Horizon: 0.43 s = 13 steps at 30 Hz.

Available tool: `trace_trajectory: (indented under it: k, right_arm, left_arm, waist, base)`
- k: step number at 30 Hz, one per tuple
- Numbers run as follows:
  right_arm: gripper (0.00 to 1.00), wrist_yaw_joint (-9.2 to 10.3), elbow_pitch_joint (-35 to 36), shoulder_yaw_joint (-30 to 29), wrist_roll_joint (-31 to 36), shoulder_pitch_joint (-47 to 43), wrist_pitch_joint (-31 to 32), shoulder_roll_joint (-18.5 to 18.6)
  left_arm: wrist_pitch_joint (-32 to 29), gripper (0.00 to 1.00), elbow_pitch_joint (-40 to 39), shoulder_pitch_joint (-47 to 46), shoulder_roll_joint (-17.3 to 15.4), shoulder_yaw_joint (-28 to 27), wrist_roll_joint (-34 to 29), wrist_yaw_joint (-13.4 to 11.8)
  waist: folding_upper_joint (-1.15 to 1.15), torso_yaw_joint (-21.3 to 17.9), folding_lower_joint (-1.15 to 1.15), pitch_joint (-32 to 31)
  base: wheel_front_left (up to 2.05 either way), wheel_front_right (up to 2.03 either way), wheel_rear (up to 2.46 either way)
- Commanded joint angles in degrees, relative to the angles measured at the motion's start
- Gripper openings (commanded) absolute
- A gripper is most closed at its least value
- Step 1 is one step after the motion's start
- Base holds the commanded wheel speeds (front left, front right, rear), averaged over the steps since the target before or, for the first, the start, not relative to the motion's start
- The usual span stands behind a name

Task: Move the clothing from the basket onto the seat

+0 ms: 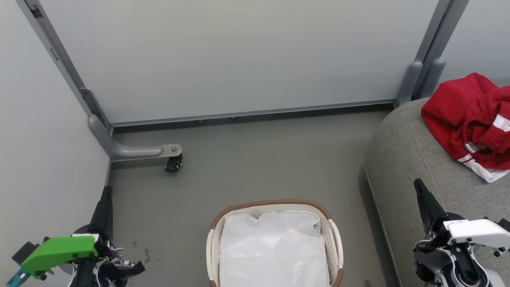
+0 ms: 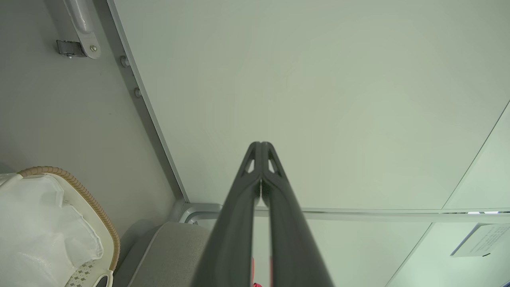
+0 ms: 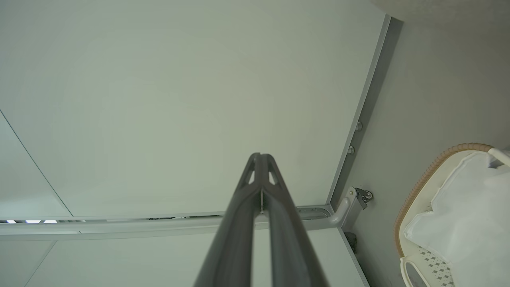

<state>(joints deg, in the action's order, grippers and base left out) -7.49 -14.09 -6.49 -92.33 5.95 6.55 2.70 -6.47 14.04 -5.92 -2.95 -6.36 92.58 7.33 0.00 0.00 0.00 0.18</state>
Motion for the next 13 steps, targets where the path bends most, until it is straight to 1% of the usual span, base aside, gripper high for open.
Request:
trace_trajectory:
  k: [1,13]
  right_arm:
    - [0.0,0.0,0.2,-0.1,-0.2,0.5,0.2,0.3]
    - [0.0,0.0,0.2,-0.1,-0.2,0.5,0.2,0.3]
  left_arm:
    - [-0.1,0.0,-0.1,-0.6,-0.2,-0.2,0.0,0.3]
    - [-0.1,0.0,-0.1,-0.6,-0.1,-0.2,-0.1,0.3]
  waist:
    - [0.0,0.0,0.0,0.0]
    - [0.0,0.0,0.0,0.0]
  base:
    - [0.0,0.0,0.0]
    - [0.0,0.0,0.0]
